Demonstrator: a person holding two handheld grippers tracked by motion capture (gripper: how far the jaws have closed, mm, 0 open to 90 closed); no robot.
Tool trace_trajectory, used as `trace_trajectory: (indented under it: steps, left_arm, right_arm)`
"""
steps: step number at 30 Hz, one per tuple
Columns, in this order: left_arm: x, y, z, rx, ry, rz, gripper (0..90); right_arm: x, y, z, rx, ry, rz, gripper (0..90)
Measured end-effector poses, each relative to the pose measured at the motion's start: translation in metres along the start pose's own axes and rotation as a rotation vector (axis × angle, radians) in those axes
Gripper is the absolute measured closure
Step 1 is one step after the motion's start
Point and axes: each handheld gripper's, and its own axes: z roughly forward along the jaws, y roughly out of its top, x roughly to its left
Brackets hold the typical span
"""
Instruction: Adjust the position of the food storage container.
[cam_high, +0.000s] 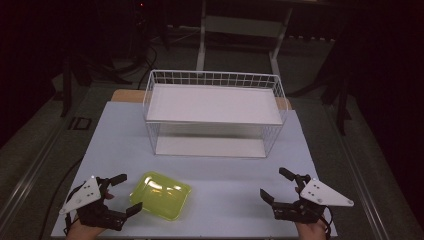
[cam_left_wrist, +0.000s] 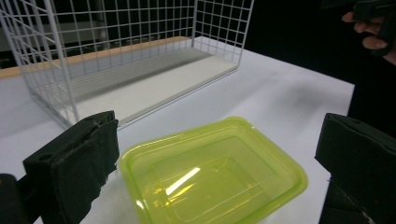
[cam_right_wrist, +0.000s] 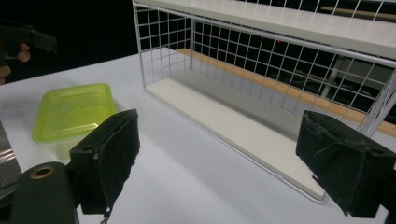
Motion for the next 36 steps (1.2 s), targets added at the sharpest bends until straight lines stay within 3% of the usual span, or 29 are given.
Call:
trace_trajectory:
  steps: [7,10,15,18,21,22,29,33,36]
  left_arm:
    - [-0.007,0.005,0.006,0.011,-0.047,-0.002,0.1]
    - [-0.009,0.005,0.009,0.015,-0.078,-0.025,0.1]
    - [-0.018,0.007,0.016,0.059,-0.114,-0.034,0.2]
    - [-0.024,0.006,0.019,0.1,-0.115,-0.037,7.0]
    - [-0.03,0.005,0.02,0.143,-0.113,-0.011,17.3]
    - [-0.032,0.004,0.021,0.162,-0.114,-0.002,25.3]
    - [-0.04,-0.005,0.026,0.203,-0.213,0.023,66.5]
    - [-0.046,-0.011,0.032,0.269,-0.231,0.088,88.4]
    - [-0.047,-0.013,0.035,0.301,-0.239,0.095,90.0]
  right_arm:
    - [0.002,0.003,-0.001,-0.012,-0.001,-0.003,13.3]
    - [0.003,0.004,0.0,-0.013,-0.001,-0.001,13.3]
    - [0.003,0.003,0.003,-0.001,0.012,0.003,13.3]
    - [0.004,0.003,0.004,0.004,0.022,0.001,13.3]
    - [0.005,0.004,0.004,0.003,0.02,-0.003,13.3]
    - [0.004,0.004,0.004,0.003,0.023,0.0,13.3]
    - [0.002,0.003,0.005,0.008,0.029,0.013,13.4]
    - [0.001,0.003,0.006,0.01,0.033,0.019,13.4]
    - [0.001,0.003,0.007,0.014,0.038,0.03,13.4]
